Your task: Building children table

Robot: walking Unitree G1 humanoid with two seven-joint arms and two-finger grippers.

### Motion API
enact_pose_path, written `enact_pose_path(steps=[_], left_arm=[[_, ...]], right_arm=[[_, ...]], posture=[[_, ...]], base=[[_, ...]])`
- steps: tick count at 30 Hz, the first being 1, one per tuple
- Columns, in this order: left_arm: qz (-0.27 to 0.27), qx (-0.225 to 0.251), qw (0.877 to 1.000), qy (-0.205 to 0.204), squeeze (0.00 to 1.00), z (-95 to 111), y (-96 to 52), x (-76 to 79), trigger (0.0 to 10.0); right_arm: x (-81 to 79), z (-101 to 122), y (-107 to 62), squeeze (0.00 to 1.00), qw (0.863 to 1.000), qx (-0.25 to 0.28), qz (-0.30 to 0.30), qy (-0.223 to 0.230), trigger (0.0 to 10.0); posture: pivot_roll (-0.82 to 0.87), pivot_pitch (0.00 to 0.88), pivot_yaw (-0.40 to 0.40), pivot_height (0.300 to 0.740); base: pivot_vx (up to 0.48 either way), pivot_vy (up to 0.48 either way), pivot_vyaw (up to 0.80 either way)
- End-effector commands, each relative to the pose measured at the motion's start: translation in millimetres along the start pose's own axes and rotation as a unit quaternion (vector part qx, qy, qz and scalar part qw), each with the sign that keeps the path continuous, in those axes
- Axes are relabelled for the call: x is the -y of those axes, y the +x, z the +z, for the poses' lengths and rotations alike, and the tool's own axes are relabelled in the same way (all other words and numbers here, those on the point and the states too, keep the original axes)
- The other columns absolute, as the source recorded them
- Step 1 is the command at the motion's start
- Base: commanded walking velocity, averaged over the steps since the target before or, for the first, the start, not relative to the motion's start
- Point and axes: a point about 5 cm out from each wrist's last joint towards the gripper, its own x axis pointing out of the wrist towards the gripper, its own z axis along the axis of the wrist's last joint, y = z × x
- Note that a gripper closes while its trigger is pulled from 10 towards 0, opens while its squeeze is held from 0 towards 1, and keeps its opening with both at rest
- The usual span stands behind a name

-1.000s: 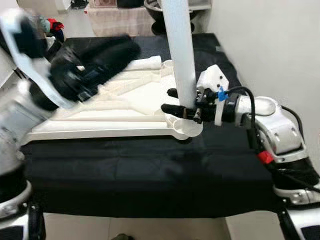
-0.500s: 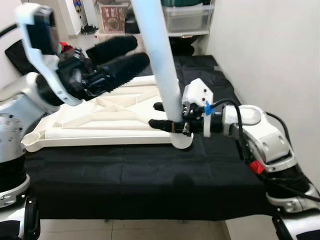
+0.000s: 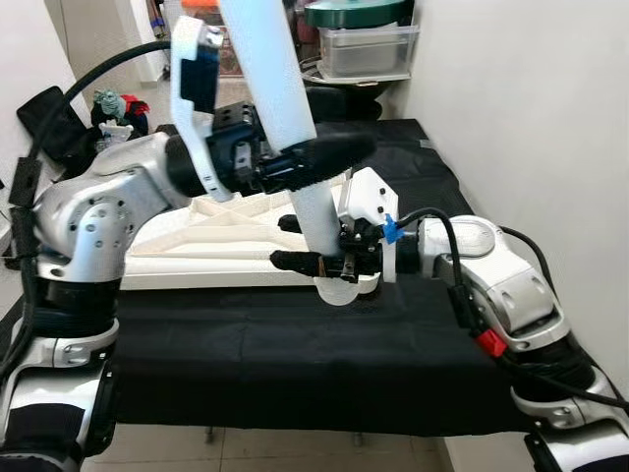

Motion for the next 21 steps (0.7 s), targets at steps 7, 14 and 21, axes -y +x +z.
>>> enact_pose_path(steps=[7,14,21], left_arm=[[0.019,-0.011,0.999,0.031,0.0,3,-0.6,-7.5,0.0],[0.017,-0.01,0.999,0.03,0.0,7,-1.9,-4.2,0.0],[-0.054,0.003,0.998,0.022,0.0,24,5.5,14.4,0.0]], right_arm=[[-1.0,1,6.5,0.0,1.0,0.001,-0.005,0.005,10.0],[9.9,-4,2.1,0.0,0.999,-0.007,-0.042,0.011,10.0],[17.4,-6,0.8,1.0,0.996,0.015,-0.062,0.065,10.0]], posture=[[-0.03,0.0,0.027,0.74],[-0.02,0.0,0.03,0.74],[0.0,0.0,0.024,0.74]], base=[[0.0,0.0,0.0],[0.0,0.0,0.0],[0.0,0.0,0.0]])
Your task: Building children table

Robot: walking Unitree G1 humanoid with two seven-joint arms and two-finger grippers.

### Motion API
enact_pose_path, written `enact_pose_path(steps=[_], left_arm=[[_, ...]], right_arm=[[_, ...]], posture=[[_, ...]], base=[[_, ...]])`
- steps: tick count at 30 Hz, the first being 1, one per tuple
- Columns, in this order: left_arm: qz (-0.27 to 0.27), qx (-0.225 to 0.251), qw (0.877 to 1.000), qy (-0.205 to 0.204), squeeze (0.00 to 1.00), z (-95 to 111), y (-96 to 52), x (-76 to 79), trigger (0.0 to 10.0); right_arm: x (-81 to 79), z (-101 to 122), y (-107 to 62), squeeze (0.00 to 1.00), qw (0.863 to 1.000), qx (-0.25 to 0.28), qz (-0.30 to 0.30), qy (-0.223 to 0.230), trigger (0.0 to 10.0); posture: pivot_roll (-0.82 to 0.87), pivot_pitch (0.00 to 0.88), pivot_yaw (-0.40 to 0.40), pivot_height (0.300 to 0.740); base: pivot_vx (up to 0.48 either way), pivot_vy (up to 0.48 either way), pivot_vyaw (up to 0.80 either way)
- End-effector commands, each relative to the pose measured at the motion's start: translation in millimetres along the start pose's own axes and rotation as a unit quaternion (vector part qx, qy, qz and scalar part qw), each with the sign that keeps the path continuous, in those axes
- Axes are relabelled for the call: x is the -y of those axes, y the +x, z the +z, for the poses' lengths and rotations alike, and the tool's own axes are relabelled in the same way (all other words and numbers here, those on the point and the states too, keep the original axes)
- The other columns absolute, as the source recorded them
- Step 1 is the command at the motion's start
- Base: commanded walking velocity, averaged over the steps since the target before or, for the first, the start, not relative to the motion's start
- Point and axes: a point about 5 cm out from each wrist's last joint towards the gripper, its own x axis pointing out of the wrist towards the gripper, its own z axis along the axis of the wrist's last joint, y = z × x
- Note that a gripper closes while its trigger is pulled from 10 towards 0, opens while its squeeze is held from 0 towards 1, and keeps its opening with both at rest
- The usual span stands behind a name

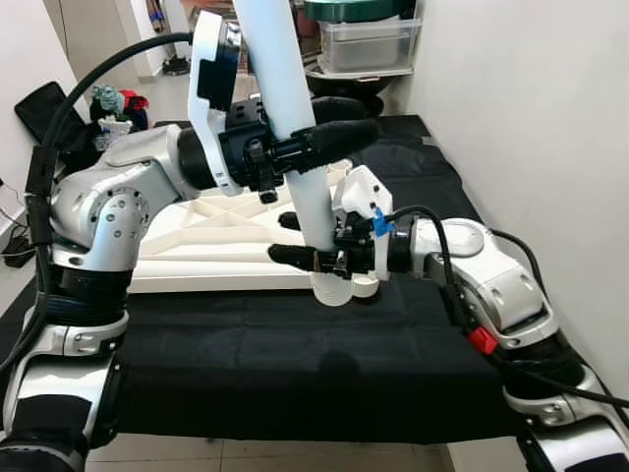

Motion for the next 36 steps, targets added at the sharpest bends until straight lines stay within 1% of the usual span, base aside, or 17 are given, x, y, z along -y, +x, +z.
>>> enact_pose_path(steps=[1,4,8,9,10,11,12,14,16,21,23,25,26,27,28,33,36], left_arm=[[-0.046,0.011,0.999,0.006,0.0,11,5.1,9.6,0.0],[-0.046,0.011,0.999,0.006,0.0,11,5.1,9.6,0.0],[-0.11,0.001,0.994,-0.026,0.0,14,10.2,20.8,0.0],[-0.11,0.001,0.994,-0.026,0.0,14,10.2,20.8,0.0],[-0.148,-0.005,0.988,-0.045,0.0,15,13.3,27.6,0.0],[-0.148,-0.005,0.988,-0.045,0.0,15,13.3,27.6,0.0],[-0.205,-0.036,0.976,-0.066,0.0,13,20.2,38.7,0.0],[-0.219,-0.051,0.972,-0.069,0.0,11,22.7,41.9,0.0],[-0.241,-0.088,0.965,-0.06,0.0,3,29.3,48.4,0.0],[-0.257,-0.106,0.959,-0.052,0.0,1,42.6,54.6,0.0],[-0.257,-0.106,0.959,-0.052,0.0,1,42.6,54.6,0.0],[-0.258,-0.108,0.959,-0.044,0.0,-3,44.8,53.5,0.0],[-0.255,-0.11,0.96,-0.042,0.0,-8,40.8,51.9,0.0],[-0.255,-0.11,0.96,-0.042,0.0,-8,40.8,51.9,0.0],[-0.254,-0.113,0.96,-0.039,0.0,-11,36.8,51.0,0.0],[-0.251,-0.117,0.96,-0.034,0.0,-15,33.1,50.2,0.0],[-0.235,-0.114,0.965,-0.011,0.0,-18,32.3,46.6,0.0]], right_arm=[[6.1,1,-1.9,1.0,1.0,0.005,-0.017,0.015,10.0],[6.1,1,-1.9,1.0,1.0,0.005,-0.017,0.015,10.0],[5.0,1,-0.5,1.0,0.999,0.027,0.008,0.024,10.0],[5.0,1,-0.5,1.0,0.999,0.027,0.008,0.024,10.0],[-2.1,1,2.6,0.8,0.997,0.042,0.052,0.031,10.0],[-2.1,1,2.6,0.8,0.997,0.042,0.052,0.031,10.0],[-17.1,0,9.8,0.0,0.99,0.051,0.13,0.037,10.0],[-22.3,-1,12.3,0.0,0.986,0.048,0.154,0.037,10.0],[-28.6,-4,18.3,0.0,0.983,0.034,0.176,0.048,10.0],[-31.0,-6,26.9,0.0,0.981,0.02,0.172,0.089,10.0],[-31.0,-6,26.9,0.0,0.981,0.02,0.172,0.089,10.0],[-34.5,-10,32.1,0.0,0.979,0.007,0.164,0.123,10.0],[-36.4,-12,34.2,0.0,0.977,0.005,0.16,0.141,7.0],[-36.4,-12,34.2,0.0,0.977,0.005,0.16,0.141,7.0],[-37.3,-14,36.0,0.0,0.975,0.007,0.154,0.162,0.0],[-37.8,-15,37.4,0.0,0.972,0.014,0.147,0.183,0.0],[-39.6,-9,38.8,0.0,0.973,0.041,0.139,0.182,0.0]], posture=[[0.0,0.0,0.024,0.74],[0.0,0.0,0.024,0.74],[0.01,0.0,0.018,0.74],[0.01,0.0,0.018,0.74],[0.01,0.0,0.018,0.74],[0.01,0.0,0.018,0.74],[0.01,0.0,0.016,0.74],[0.01,0.0,0.016,0.74],[0.01,0.0,0.014,0.74],[0.01,0.0,0.01,0.74],[0.01,0.0,0.01,0.74],[0.0,0.0,0.012,0.74],[0.0,0.0,0.014,0.74],[0.0,0.0,0.014,0.74],[0.0,0.0,0.016,0.74],[-0.01,0.001,0.017,0.74],[-0.01,0.002,0.02,0.74]], base=[[0.0,0.0,0.0],[0.0,0.0,0.0],[0.0,0.0,0.0],[0.0,0.0,0.0],[0.0,0.0,0.0],[0.0,0.0,0.0],[0.0,0.0,0.0],[0.0,0.0,0.0],[0.0,0.0,0.0],[0.0,0.0,0.0],[0.0,0.0,0.0],[0.0,0.0,0.0],[0.0,0.0,0.0],[0.0,0.0,0.0],[0.0,0.0,0.0],[0.0,0.0,0.0],[0.0,0.0,0.0]])
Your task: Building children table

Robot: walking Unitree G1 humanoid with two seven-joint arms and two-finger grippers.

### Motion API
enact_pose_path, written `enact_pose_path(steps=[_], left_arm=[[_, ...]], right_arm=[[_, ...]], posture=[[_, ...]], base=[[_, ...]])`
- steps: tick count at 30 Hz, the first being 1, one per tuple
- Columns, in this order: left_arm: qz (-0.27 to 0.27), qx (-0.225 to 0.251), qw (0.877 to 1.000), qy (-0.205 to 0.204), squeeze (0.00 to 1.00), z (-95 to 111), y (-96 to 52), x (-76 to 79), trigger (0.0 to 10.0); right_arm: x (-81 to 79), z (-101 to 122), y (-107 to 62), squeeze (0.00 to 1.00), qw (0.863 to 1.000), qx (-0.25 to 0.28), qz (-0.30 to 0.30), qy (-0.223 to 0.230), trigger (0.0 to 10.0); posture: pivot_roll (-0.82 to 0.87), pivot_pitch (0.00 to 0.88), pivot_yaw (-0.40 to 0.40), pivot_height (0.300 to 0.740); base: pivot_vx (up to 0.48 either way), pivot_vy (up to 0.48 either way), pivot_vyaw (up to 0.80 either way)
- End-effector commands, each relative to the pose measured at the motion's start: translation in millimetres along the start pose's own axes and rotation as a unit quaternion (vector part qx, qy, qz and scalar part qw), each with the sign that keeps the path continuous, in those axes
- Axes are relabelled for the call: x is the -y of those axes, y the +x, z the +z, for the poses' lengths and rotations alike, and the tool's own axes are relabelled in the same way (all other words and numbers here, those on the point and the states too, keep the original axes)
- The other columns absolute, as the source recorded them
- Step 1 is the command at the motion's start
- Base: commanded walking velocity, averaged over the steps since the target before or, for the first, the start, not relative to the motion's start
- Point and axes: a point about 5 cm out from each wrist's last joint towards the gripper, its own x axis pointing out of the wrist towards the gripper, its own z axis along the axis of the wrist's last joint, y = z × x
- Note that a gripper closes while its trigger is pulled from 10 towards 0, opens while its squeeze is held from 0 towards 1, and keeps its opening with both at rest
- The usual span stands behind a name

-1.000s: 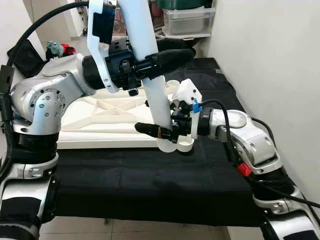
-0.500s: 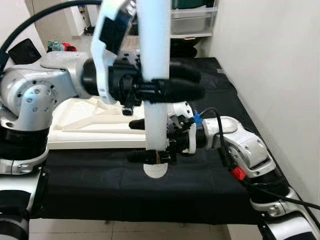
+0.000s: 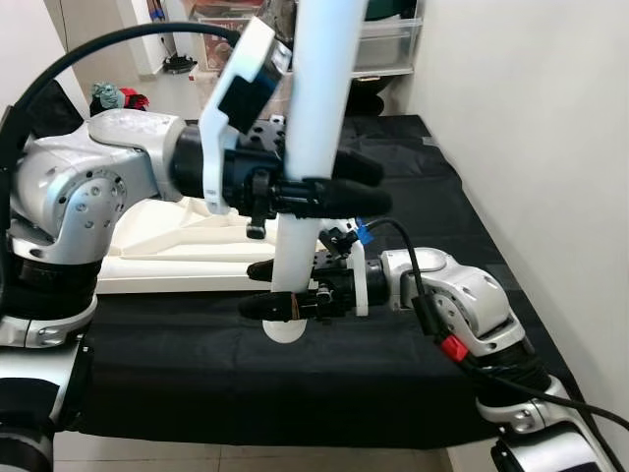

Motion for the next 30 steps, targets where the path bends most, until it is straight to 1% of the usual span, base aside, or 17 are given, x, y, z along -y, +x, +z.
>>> enact_pose_path(steps=[1,2,3,4,6,7,10,18,24,25,26,30], left_arm=[[-0.104,0.02,0.994,0.012,0.0,-6,28.9,16.3,0.0],[-0.097,0.023,0.995,0.016,0.0,-6,28.6,15.2,0.0],[-0.097,0.023,0.995,0.016,0.0,-6,28.6,15.2,0.0],[-0.091,0.031,0.995,0.016,0.0,-6,28.4,14.1,0.0],[-0.08,0.045,0.996,0.016,0.0,-6,27.3,12.8,0.0],[-0.08,0.045,0.996,0.016,0.0,-6,27.3,12.8,0.0],[-0.064,0.062,0.996,0.016,0.0,-9,22.2,11.4,0.0],[-0.056,0.071,0.996,0.018,0.0,-12,15.8,9.6,0.0],[-0.054,0.073,0.996,0.02,0.0,-14,14.6,8.9,0.0],[-0.046,0.072,0.996,0.025,0.0,-14,15.8,7.6,4.3],[-0.039,0.076,0.996,0.022,1.0,-13,16.5,5.9,10.0],[-0.026,0.091,0.995,0.02,1.0,-9,16.0,2.7,10.0]], right_arm=[[-5.4,14,15.2,0.0,0.999,0.041,-0.003,-0.006,0.0],[-6.6,17,16.0,0.0,0.998,0.053,-0.004,-0.014,0.0],[-6.6,17,16.0,0.0,0.998,0.053,-0.004,-0.014,0.0],[-8.3,21,17.2,0.0,0.997,0.075,-0.003,-0.029,0.0],[-12.1,27,18.4,0.0,0.994,0.105,0.0,-0.044,0.0],[-12.1,27,18.4,0.0,0.994,0.105,0.0,-0.044,0.0],[-17.0,31,19.8,0.0,0.99,0.129,0.006,-0.056,0.0],[-18.1,33,20.9,0.0,0.988,0.143,-0.002,-0.059,0.0],[-17.3,32,21.0,0.0,0.988,0.141,-0.011,-0.066,0.0],[-16.7,32,20.9,0.0,0.988,0.14,-0.015,-0.069,0.0],[-15.7,31,20.7,0.0,0.988,0.138,-0.02,-0.07,0.0],[-14.0,31,19.9,0.0,0.987,0.136,-0.03,-0.075,0.0]], posture=[[-0.01,0.002,0.02,0.74],[-0.01,0.002,0.02,0.74],[-0.01,0.002,0.02,0.74],[-0.02,0.003,0.021,0.74],[-0.02,0.003,0.021,0.74],[-0.02,0.003,0.021,0.74],[-0.02,0.004,0.022,0.74],[-0.02,0.005,0.021,0.74],[-0.02,0.001,0.021,0.74],[-0.02,0.0,0.02,0.74],[-0.02,0.0,0.02,0.74],[-0.02,0.0,0.019,0.74]], base=[[0.0,0.0,0.0],[0.0,0.0,0.0],[0.0,0.0,0.0],[0.0,0.0,0.0],[0.0,0.0,0.0],[0.0,0.0,0.0],[0.0,0.0,0.0],[0.0,0.0,0.0],[0.0,0.0,0.0],[0.0,0.0,0.0],[0.0,0.0,0.0],[0.0,0.0,0.0]])
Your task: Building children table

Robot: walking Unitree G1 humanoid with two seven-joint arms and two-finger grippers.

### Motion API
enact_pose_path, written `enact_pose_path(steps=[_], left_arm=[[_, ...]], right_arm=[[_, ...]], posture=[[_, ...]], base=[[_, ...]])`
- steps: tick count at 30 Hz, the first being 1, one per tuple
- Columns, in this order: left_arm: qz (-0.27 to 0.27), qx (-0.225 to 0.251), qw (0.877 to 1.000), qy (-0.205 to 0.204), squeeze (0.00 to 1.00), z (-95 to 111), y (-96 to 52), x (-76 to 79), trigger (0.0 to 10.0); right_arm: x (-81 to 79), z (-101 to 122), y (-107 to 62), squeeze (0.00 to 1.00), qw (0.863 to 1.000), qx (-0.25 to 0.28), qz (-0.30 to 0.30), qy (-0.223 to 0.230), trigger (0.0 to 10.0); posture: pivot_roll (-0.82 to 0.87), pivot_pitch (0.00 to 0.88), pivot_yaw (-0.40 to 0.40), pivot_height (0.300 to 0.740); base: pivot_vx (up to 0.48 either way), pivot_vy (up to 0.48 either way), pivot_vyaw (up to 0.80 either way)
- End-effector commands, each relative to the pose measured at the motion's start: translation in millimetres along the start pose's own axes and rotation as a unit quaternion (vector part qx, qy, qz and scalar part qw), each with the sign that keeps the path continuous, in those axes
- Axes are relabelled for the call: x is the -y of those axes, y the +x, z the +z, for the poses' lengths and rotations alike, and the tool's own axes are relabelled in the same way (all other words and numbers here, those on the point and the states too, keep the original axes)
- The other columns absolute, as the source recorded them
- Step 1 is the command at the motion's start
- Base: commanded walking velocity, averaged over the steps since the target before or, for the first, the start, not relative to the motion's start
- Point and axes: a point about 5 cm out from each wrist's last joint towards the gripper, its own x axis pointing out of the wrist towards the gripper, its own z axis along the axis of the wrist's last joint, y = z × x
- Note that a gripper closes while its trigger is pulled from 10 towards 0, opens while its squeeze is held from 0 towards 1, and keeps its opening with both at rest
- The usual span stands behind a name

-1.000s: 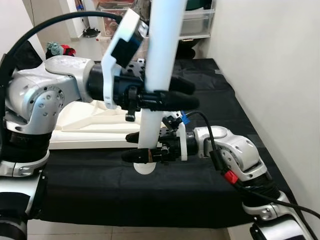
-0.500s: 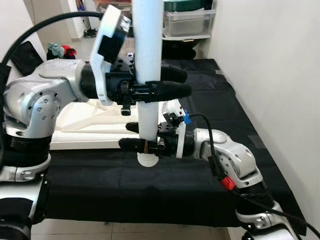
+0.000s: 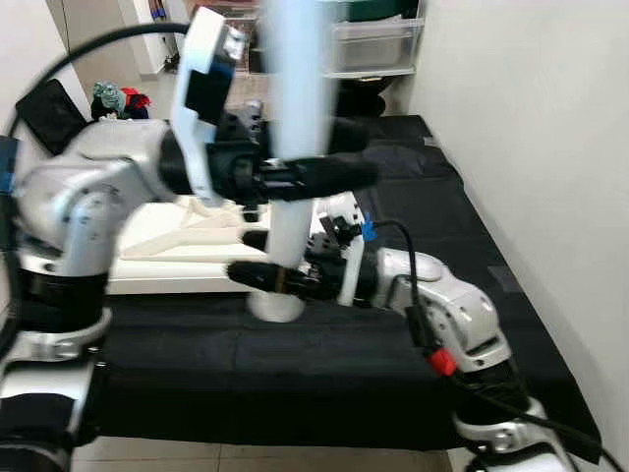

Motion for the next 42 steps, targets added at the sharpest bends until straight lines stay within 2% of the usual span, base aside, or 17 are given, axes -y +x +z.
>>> enact_pose_path(steps=[1,18,21,23,24,25,26,28,29,30,32,34,35,36,37,39,42], left_arm=[[-0.055,0.001,0.998,-0.024,1.0,-9,18.6,8.4,10.0],[0.069,0.125,0.989,0.022,1.0,52,-22.4,-2.8,10.0],[0.145,0.153,0.976,0.053,1.0,71,-49.2,3.8,10.0],[0.193,0.165,0.965,0.063,1.0,76,-61.5,4.5,10.0],[0.225,0.173,0.956,0.069,1.0,78,-69.4,5.0,10.0],[0.269,0.173,0.945,0.07,1.0,74,-77.7,3.4,10.0],[0.32,0.175,0.929,0.068,0.87,67,-86.8,0.9,10.0],[0.443,0.17,0.879,0.039,0.0,39,-108.7,-6.5,10.0],[0.443,0.17,0.879,0.039,0.0,39,-108.7,-6.5,10.0],[0.488,0.16,0.858,0.028,0.0,26,-116.8,-8.3,10.0],[0.488,0.16,0.858,0.028,0.0,26,-116.8,-8.3,10.0],[0.605,0.103,0.789,-0.029,0.0,-27,-136.1,-2.7,10.0],[0.605,0.103,0.789,-0.029,0.0,-27,-136.1,-2.7,10.0],[0.649,0.063,0.757,-0.055,0.0,-57,-141.9,6.5,10.0],[0.649,0.063,0.757,-0.055,0.0,-57,-141.9,6.5,10.0],[0.68,0.001,0.724,-0.119,0.0,-111,-135.1,34.6,10.0],[0.682,-0.006,0.718,-0.139,0.0,-122,-130.0,43.3,10.0]], right_arm=[[-3.1,6,11.4,0.0,1.0,-0.003,0.004,-0.01,0.0],[48.8,-7,-13.1,0.0,0.974,-0.045,-0.219,-0.038,0.0],[59.3,-11,-25.3,0.0,0.958,-0.052,-0.277,-0.046,0.0],[63.7,-11,-30.2,0.0,0.951,-0.047,-0.303,-0.046,1.4],[66.5,-11,-33.2,0.0,0.945,-0.044,-0.32,-0.046,1.4],[68.9,-10,-36.9,0.0,0.94,-0.039,-0.334,-0.048,6.9],[71.6,-8,-40.9,0.0,0.935,-0.033,-0.348,-0.05,10.0],[77.3,-5,-49.9,0.0,0.924,-0.021,-0.378,-0.05,10.0],[77.3,-5,-49.9,0.0,0.924,-0.021,-0.378,-0.05,10.0],[79.1,-4,-53.0,0.0,0.92,-0.018,-0.388,-0.053,10.0],[79.1,-4,-53.0,0.0,0.92,-0.018,-0.388,-0.053,10.0],[82.1,1,-62.5,0.0,0.909,0.002,-0.415,-0.05,10.0],[82.1,1,-62.5,0.0,0.909,0.002,-0.415,-0.05,10.0],[82.7,3,-66.7,0.0,0.903,0.014,-0.427,-0.049,10.0],[82.7,3,-66.7,0.0,0.903,0.014,-0.427,-0.049,10.0],[82.2,5,-72.5,0.0,0.895,0.031,-0.443,-0.044,10.0],[82.0,5,-73.4,0.0,0.893,0.034,-0.448,-0.041,10.0]], posture=[[-0.02,0.0,0.019,0.74],[-0.02,0.008,0.02,0.74],[-0.01,0.016,0.013,0.74],[-0.02,0.021,0.016,0.74],[-0.02,0.021,0.016,0.74],[-0.02,0.025,0.01,0.74],[-0.02,0.026,0.007,0.74],[-0.02,0.03,0.005,0.74],[-0.02,0.03,0.005,0.74],[-0.02,0.03,0.005,0.74],[-0.02,0.03,0.005,0.74],[-0.03,0.039,0.003,0.74],[-0.03,0.039,0.003,0.74],[-0.03,0.039,0.003,0.74],[-0.03,0.039,0.003,0.74],[-0.04,0.051,0.001,0.74],[-0.04,0.051,0.001,0.74]], base=[[0.0,0.0,0.0],[0.0,0.0,0.0],[0.0,0.0,0.0],[0.0,0.0,0.0],[0.0,0.0,0.0],[0.0,0.0,0.0],[0.0,0.0,0.0],[0.0,0.0,0.0],[0.0,0.0,0.0],[0.0,0.0,0.0],[0.0,0.0,0.0],[0.0,0.0,0.0],[0.0,0.0,0.0],[0.0,0.0,0.0],[0.0,0.0,0.0],[0.0,0.0,0.0],[0.0,0.0,0.0]])
